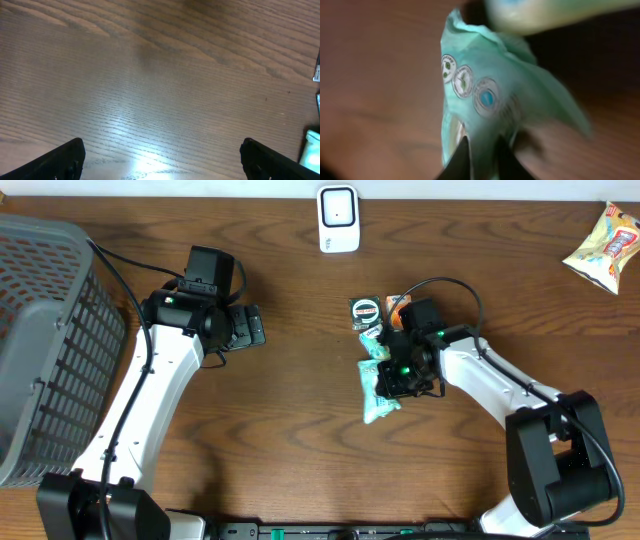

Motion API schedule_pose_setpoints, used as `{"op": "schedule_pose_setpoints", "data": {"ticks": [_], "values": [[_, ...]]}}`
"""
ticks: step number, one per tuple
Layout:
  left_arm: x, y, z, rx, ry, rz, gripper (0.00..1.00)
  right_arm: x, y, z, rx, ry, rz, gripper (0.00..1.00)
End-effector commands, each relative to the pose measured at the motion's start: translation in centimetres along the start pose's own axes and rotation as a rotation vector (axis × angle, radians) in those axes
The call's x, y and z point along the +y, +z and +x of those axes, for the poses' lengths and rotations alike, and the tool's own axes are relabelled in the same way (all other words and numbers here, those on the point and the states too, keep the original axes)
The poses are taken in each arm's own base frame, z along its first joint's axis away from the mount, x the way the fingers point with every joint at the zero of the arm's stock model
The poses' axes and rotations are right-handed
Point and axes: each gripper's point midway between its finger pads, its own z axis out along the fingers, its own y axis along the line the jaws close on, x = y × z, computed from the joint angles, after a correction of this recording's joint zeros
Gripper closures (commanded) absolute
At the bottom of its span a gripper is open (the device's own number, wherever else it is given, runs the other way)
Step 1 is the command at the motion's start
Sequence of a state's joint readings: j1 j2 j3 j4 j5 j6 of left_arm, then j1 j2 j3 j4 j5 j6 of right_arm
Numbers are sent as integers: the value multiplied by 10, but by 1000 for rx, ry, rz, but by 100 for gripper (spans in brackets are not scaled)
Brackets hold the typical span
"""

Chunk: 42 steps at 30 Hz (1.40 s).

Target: Scan the item barcode

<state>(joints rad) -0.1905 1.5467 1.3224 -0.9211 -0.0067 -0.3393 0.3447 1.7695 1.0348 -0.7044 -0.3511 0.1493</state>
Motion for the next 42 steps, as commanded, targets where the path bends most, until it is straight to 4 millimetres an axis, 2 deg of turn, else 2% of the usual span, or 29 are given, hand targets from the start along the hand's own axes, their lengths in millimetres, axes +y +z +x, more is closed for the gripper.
{"op": "schedule_pose_setpoints", "data": {"ticks": [1,2,4,8,10,12,16,19,22,28,36,42], "values": [[4,-1,-2,-3,2,-14,2,-33,-12,-10,-45,46,195,73],[4,-1,-2,-3,2,-14,2,-34,-18,-13,-44,46,210,60],[4,-1,-2,-3,2,-14,2,-31,-32,-18,-35,30,222,48],[4,-1,-2,-3,2,-14,2,-18,-61,-28,-24,26,226,46],[4,-1,-2,-3,2,-14,2,-5,-75,-32,-21,3,223,49],[4,-1,-2,-3,2,-14,2,7,-79,-32,-14,-32,221,51],[4,-1,-2,-3,2,-14,2,32,-66,-21,20,-110,221,56],[4,-1,-2,-3,2,-14,2,41,-56,-14,20,-104,282,59],[4,-1,-2,-3,2,-14,2,38,-45,-11,-23,-74,410,62],[4,-1,-2,-3,2,-14,2,22,-34,-4,-126,-70,650,61],[4,-1,-2,-3,2,-14,2,14,-13,4,-165,-84,676,58],[4,-1,-2,-3,2,-14,2,15,-9,6,-163,-106,673,61]]}}
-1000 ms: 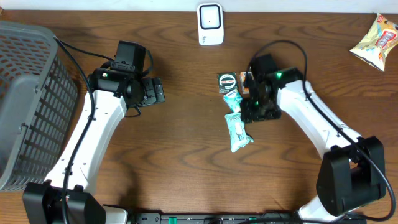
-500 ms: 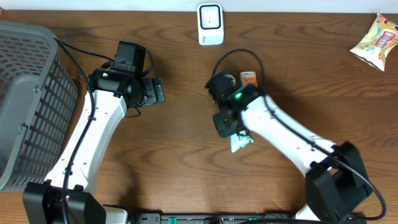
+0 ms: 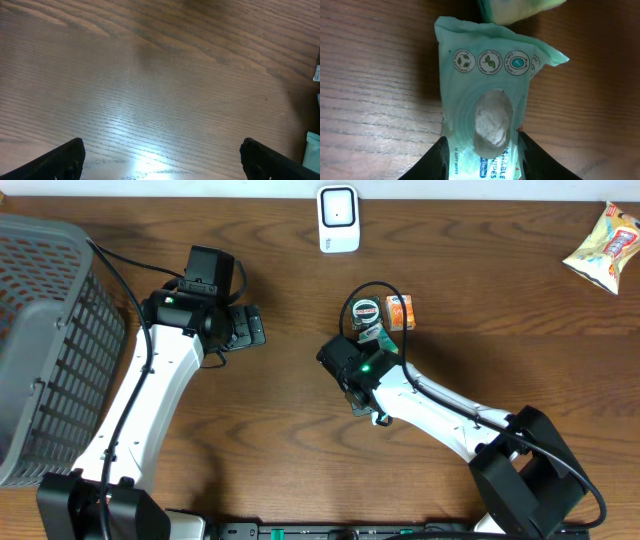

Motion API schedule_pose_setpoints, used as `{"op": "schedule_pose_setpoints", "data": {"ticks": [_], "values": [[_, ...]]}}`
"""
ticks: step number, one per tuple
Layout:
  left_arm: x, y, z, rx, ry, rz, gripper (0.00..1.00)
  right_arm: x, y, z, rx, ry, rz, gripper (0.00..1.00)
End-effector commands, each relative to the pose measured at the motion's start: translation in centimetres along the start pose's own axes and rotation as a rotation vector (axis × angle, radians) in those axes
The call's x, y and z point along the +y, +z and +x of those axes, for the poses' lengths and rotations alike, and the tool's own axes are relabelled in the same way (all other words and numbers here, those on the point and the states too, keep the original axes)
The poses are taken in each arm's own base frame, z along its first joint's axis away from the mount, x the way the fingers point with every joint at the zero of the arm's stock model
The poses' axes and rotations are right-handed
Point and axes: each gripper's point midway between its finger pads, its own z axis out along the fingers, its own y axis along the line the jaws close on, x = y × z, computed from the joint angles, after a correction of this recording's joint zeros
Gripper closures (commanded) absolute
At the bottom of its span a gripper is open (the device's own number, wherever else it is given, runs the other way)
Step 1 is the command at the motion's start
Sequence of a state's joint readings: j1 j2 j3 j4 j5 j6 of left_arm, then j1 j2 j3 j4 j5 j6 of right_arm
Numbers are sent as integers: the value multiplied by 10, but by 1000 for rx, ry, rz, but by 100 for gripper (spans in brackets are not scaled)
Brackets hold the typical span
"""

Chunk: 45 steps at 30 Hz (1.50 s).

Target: Scan the item barcode

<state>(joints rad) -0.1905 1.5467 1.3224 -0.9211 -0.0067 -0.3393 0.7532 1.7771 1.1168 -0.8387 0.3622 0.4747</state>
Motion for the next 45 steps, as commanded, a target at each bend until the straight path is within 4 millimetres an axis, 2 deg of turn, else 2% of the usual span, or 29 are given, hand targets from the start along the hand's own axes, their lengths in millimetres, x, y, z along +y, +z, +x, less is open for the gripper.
{"op": "schedule_pose_setpoints", "data": {"ticks": [1,4,9,15,18,22,26,29,30,32,36,38,42,45], "values": [[4,-1,-2,-3,2,-14,2,3,2,0,-18,-5,20,61],[4,-1,-2,-3,2,-14,2,18,-2,1,-31,-28,-15,59],[4,-1,-2,-3,2,-14,2,26,-5,4,-40,-58,-22,59],[4,-1,-2,-3,2,-14,2,16,9,3,-39,-73,74,55],[4,-1,-2,-3,2,-14,2,16,25,12,7,-98,106,53],[4,-1,-2,-3,2,-14,2,5,35,19,37,-125,184,55],[4,-1,-2,-3,2,-14,2,-1,37,22,63,-110,192,69],[4,-1,-2,-3,2,-14,2,1,40,24,94,-87,151,92],[4,-1,-2,-3,2,-14,2,3,40,24,107,-76,129,97],[4,-1,-2,-3,2,-14,2,9,34,20,147,-40,54,99],[4,-1,-2,-3,2,-14,2,21,10,1,193,-15,-91,99],[4,-1,-2,-3,2,-14,2,35,-7,-9,211,-61,-226,99],[4,-1,-2,-3,2,-14,3,83,-53,-24,217,-177,-645,99],[4,-1,-2,-3,2,-14,2,105,-80,-30,206,-200,-901,99]]}}
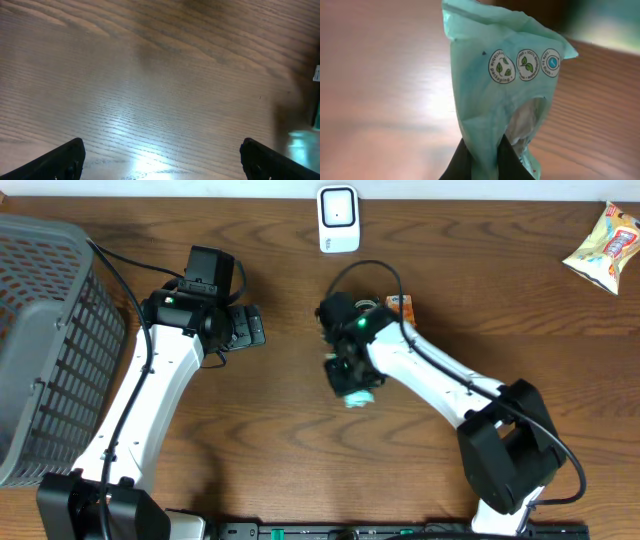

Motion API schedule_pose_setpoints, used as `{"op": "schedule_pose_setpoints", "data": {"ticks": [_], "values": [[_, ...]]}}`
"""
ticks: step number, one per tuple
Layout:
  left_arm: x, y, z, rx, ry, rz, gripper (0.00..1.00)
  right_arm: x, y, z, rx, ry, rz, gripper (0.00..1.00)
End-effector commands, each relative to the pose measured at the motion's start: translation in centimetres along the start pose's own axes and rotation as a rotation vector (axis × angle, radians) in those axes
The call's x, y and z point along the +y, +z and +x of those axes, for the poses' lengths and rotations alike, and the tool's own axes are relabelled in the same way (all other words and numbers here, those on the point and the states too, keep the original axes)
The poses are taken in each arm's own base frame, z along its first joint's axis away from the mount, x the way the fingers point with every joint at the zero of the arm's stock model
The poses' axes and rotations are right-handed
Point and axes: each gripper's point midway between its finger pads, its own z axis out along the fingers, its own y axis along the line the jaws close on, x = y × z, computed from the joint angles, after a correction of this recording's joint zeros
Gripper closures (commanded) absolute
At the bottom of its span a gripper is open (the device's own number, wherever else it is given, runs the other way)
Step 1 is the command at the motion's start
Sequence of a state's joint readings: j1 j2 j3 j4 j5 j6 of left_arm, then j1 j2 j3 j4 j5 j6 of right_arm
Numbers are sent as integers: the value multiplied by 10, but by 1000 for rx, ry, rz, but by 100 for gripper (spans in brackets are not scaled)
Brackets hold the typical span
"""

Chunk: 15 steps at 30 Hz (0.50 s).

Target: Scan the item barcode

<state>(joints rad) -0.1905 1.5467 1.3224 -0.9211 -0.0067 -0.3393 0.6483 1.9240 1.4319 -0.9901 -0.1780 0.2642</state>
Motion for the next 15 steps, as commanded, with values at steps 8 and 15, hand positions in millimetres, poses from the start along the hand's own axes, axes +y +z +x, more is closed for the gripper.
{"op": "schedule_pose_setpoints", "data": {"ticks": [8,15], "values": [[4,-1,-2,-3,2,-14,2,72,-16,11,48,-41,-778,99],[4,-1,-2,-3,2,-14,2,21,23,23,70,189,-758,97]]}}
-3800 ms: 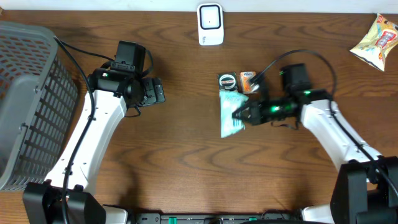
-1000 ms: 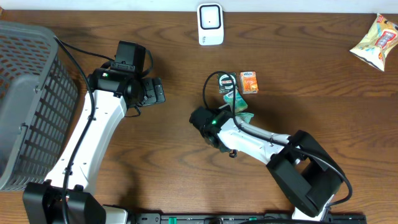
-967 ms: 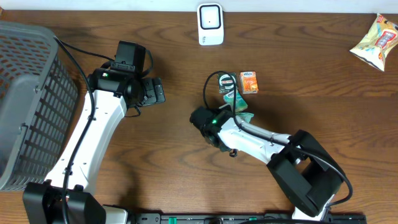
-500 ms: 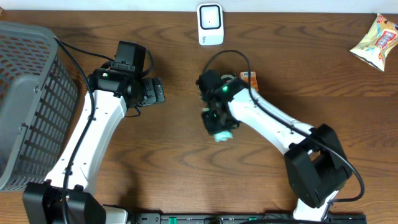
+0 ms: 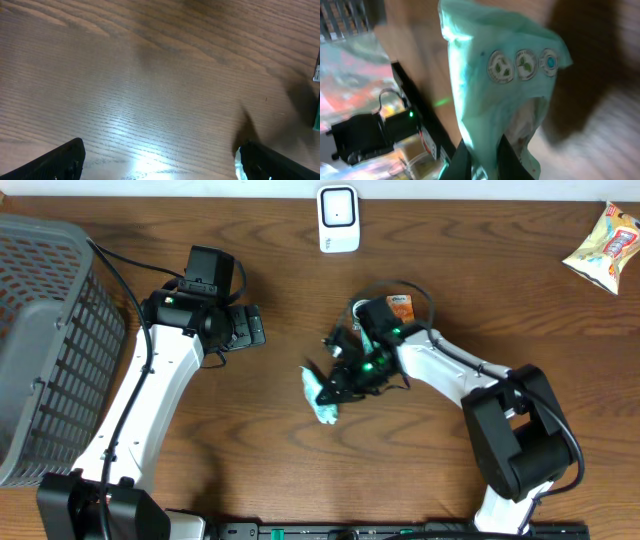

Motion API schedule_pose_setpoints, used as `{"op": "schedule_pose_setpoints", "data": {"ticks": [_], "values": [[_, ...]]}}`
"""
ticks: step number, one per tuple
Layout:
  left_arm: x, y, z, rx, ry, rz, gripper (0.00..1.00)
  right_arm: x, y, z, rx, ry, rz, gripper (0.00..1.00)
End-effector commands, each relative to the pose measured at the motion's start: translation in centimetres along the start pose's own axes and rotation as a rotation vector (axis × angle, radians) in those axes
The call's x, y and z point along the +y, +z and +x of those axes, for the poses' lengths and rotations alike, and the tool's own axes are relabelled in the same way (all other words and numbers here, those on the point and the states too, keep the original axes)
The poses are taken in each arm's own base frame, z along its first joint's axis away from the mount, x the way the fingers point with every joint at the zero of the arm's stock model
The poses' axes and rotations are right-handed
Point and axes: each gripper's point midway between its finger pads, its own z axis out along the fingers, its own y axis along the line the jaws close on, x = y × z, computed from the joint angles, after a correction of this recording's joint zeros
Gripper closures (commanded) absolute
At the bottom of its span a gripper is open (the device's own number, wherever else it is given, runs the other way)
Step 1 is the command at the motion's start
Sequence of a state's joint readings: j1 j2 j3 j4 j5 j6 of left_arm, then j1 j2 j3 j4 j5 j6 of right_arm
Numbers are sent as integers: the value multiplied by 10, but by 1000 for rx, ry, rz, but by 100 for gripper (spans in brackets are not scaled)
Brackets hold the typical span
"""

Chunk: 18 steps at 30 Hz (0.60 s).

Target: Scan the item barcode

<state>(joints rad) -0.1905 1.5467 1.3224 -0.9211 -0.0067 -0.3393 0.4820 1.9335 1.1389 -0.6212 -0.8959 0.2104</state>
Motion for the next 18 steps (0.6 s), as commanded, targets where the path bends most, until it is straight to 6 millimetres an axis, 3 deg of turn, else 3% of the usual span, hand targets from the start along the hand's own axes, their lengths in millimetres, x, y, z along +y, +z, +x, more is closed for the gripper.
{"op": "schedule_pose_setpoints", "data": {"ticks": [1,3,7,13,15,18], "values": [[4,-1,-2,-3,2,-14,2,-32,-10,6,-17,162,-19,94],[4,-1,-2,-3,2,-14,2,-49,-20,4,-43,195,34,87],[4,-1,-2,-3,2,-14,2,-64,-42,-6,-97,212,42,65],[4,-1,-2,-3,2,-14,2,-64,-65,-9,-98,185,44,57],[4,-1,-2,-3,2,-14,2,-63,-65,-10,-95,159,49,51],[4,-1,-2,-3,2,-14,2,-67,-63,-9,-88,154,90,50]]}}
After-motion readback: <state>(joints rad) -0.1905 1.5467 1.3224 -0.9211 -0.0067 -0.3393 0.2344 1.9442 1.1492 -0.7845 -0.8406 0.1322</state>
